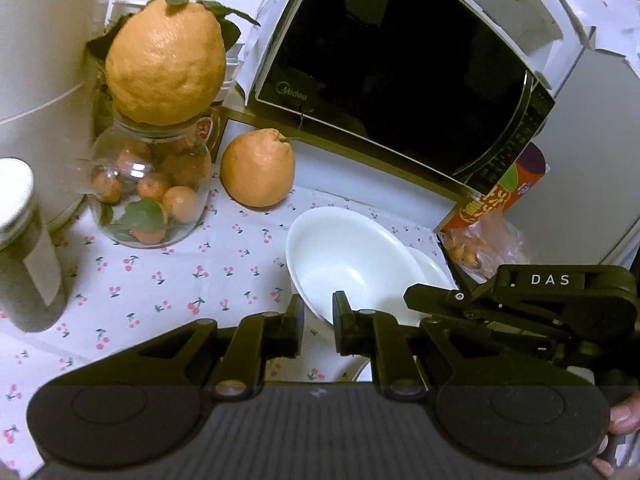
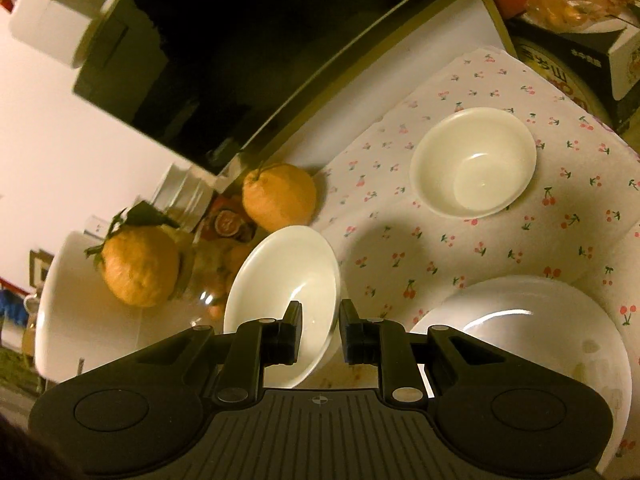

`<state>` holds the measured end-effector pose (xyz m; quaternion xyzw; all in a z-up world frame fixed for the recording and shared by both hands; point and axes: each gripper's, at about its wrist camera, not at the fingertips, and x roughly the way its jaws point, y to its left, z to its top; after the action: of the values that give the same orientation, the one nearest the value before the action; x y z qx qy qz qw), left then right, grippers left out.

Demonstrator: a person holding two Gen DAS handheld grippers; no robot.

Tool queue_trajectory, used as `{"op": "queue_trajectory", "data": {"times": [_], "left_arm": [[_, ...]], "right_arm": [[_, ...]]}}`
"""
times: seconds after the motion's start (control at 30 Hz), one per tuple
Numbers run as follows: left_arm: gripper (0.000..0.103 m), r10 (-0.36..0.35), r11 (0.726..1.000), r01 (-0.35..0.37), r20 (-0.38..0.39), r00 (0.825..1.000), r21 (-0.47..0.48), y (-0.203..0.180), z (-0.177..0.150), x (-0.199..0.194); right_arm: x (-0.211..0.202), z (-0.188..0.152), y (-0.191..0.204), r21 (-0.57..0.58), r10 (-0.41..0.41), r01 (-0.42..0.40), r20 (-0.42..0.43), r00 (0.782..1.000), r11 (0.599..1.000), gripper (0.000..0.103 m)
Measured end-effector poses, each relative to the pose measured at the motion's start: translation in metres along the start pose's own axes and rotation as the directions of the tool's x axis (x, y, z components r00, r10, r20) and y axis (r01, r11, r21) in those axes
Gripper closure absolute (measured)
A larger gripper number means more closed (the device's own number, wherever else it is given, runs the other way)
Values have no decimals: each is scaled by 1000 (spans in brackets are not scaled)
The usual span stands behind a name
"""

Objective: Organize plates and bowls

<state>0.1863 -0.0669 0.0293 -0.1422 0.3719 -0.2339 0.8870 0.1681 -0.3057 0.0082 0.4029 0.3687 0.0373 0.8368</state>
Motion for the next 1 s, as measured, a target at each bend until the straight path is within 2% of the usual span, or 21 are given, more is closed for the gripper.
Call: {"op": "queue_trajectory", "data": {"times": [0.27, 0.5, 0.7, 1.0], "left_arm": [[90, 11, 1000, -11, -10, 1000, 22, 8, -3, -29], [90, 30, 1000, -30, -40, 999, 6, 25, -8, -45], [90, 79, 997, -77, -85, 993, 24, 38, -13, -53], [90, 162, 986, -152, -162, 973, 74, 55, -21, -58]], "right_arm": [[-8, -17, 12, -9, 51, -51, -49, 998, 999, 83], [-11, -34, 30, -65, 75, -81, -93, 993, 995, 83], [0, -52, 42, -100, 57, -73, -152, 987, 992, 83], [24, -78, 56, -163, -19, -23, -250, 968, 986, 82]]}}
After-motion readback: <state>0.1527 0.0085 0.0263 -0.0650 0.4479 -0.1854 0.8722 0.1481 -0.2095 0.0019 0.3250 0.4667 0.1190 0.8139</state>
